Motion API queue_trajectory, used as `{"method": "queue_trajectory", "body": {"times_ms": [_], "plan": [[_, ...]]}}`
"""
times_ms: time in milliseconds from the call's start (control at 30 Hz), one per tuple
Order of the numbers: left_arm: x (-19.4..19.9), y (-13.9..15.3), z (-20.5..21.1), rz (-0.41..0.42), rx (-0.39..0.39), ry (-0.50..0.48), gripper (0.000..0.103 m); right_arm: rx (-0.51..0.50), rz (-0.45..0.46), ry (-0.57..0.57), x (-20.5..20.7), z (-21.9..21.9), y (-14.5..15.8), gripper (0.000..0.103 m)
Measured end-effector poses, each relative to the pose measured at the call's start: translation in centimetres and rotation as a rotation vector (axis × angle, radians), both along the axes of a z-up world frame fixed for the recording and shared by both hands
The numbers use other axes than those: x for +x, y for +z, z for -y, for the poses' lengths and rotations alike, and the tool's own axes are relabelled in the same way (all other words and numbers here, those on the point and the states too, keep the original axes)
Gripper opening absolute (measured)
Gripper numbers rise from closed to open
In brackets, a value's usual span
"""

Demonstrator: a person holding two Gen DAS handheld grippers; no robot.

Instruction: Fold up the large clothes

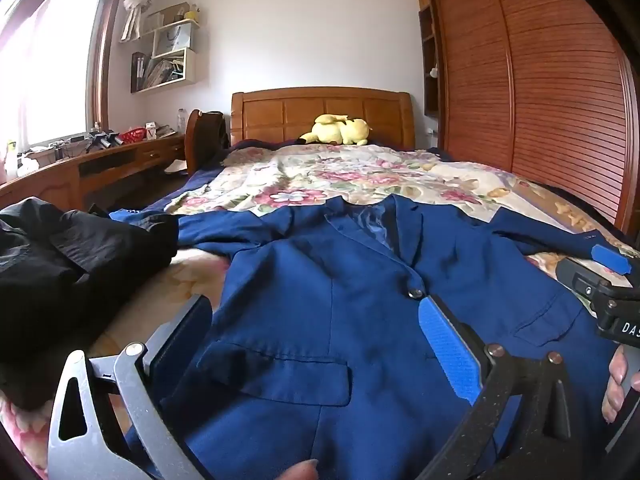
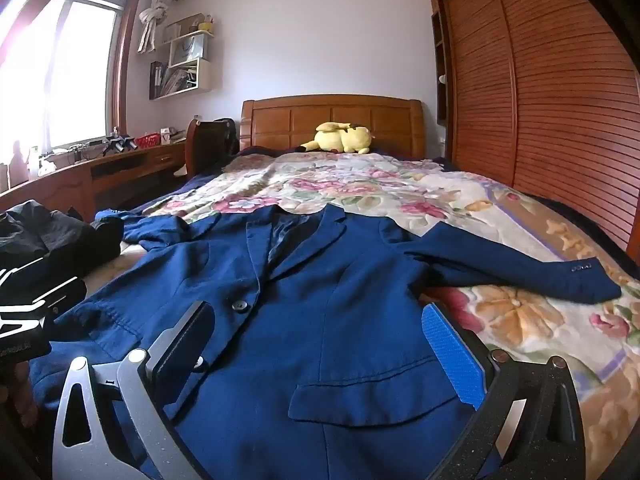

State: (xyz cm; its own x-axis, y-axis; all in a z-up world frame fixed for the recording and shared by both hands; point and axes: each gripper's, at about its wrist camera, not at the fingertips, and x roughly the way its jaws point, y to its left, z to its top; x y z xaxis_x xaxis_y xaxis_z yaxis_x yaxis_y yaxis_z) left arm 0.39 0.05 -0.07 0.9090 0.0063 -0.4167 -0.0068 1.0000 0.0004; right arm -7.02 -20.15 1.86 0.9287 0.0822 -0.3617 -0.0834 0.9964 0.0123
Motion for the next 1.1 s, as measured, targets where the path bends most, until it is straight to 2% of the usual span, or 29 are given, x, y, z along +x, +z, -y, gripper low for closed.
{"method": "queue_trajectory", "body": {"times_ms": [33,533,1100], "plan": [[-0.43,0.03,0.03,0.036,0.003,-0.009,0.103,0.002,0.0,0.0,-0.04,0.03,0.01,0.103],[-0.63,0.44,-0.21,0.042,-0.005,-0.004,0.103,-0.003,-0.003,0.005,0.56,-0.17,0.62,0.103],[-0.88,0.78,0.02,0.05,-0.007,-0.001,0.103,0.009,0.011,0.002,-0.2,0.2,-0.07,0.103]]}}
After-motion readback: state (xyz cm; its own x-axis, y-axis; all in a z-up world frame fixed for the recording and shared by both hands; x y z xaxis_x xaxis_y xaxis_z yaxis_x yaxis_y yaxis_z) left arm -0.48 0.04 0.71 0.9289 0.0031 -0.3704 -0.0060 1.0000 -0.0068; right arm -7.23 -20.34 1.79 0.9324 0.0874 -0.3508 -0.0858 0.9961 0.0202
